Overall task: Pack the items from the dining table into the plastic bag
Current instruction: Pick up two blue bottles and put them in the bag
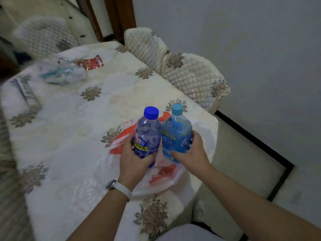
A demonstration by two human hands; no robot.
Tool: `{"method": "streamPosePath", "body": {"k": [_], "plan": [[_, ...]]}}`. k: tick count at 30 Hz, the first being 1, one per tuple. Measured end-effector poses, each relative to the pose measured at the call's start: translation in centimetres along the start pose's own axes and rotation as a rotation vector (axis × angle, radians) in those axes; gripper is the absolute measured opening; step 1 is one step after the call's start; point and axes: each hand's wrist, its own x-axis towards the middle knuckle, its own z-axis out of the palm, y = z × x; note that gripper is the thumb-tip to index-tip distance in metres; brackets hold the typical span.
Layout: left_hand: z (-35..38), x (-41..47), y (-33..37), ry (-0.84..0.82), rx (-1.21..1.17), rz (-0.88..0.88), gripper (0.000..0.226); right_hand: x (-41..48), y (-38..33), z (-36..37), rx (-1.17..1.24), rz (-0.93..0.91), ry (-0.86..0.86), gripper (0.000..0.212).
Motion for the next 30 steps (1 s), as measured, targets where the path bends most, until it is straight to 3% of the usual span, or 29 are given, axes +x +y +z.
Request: {"method": "streamPosePath", "body": {"k": [4,10,15,20,30], "plan": [[0.6,0.3,-0.3,0.106,-0.031,-0.065,0.078,2.8,0.4,1.4,0.054,-0.049,-0.075,0.051],[1.5,1.0,-2.0,0.204,0.037,-0.158,0.079,5.1,3.0,3.6,0.057,-0.002,-0.143,0.063],[1.6,1.4,-3.2,0.223,0.058,-0.19,0.082,6.6,4.9,5.1,0.026,0.077,-0.164,0.078],[1.2,1.7,-4.0,0.221,0.036,-0.186,0.085,6.7,5.0,5.4,-0.115,0.071,-0.198,0.077],[-0.2,-0.1,-5.2,0.146,0.046,-0.126,0.085,4.2,5.4,6.2,-0.165,0.109,-0.144,0.087]]}}
